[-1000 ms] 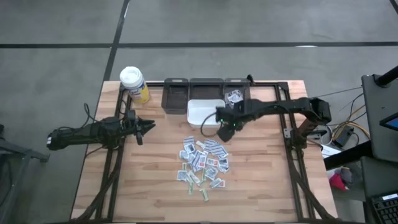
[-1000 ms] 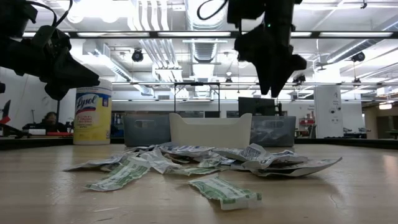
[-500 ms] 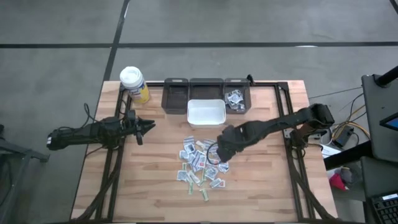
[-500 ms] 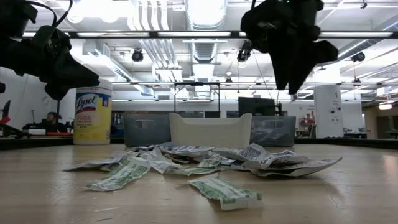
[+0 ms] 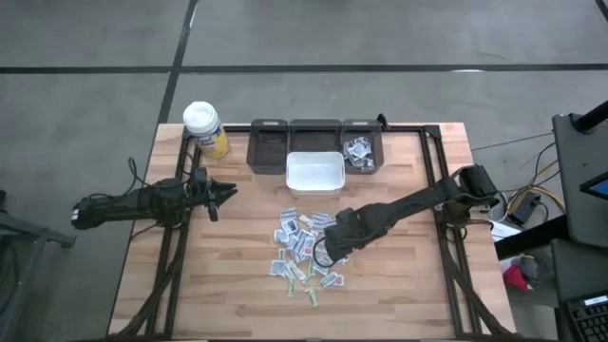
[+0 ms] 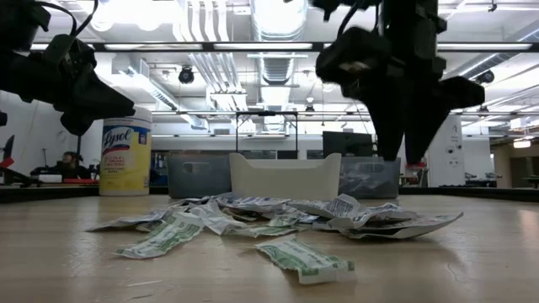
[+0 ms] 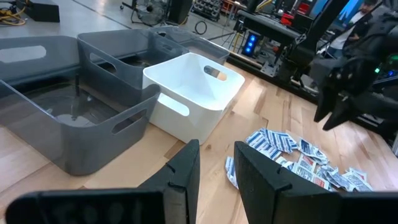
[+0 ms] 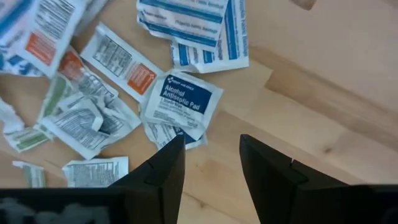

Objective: Pick & Place First Aid Supplies
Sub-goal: Put the blue alcohol pad into the right black bin

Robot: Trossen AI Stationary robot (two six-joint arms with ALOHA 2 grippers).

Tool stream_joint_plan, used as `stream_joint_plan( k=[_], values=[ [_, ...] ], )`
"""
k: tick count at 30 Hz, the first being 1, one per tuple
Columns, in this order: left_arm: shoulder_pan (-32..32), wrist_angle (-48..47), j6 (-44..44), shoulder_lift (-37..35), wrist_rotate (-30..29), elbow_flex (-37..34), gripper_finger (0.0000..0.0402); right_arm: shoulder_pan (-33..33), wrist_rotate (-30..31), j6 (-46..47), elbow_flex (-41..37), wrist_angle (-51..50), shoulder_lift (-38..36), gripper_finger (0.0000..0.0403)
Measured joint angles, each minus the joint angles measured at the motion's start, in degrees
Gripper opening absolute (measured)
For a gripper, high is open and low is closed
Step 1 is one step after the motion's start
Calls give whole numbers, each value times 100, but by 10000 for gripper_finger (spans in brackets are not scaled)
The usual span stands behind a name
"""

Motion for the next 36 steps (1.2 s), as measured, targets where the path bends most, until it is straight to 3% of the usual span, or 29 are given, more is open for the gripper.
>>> stream_joint_plan(
  k=[14, 36],
  values=[
    [2, 0, 0, 0, 22, -1, 94, -118, -97, -204, -25, 233, 264, 160],
    [2, 0, 0, 0, 22, 0, 94, -391, -549, -363, -1030, 1720, 236, 164]
  ],
)
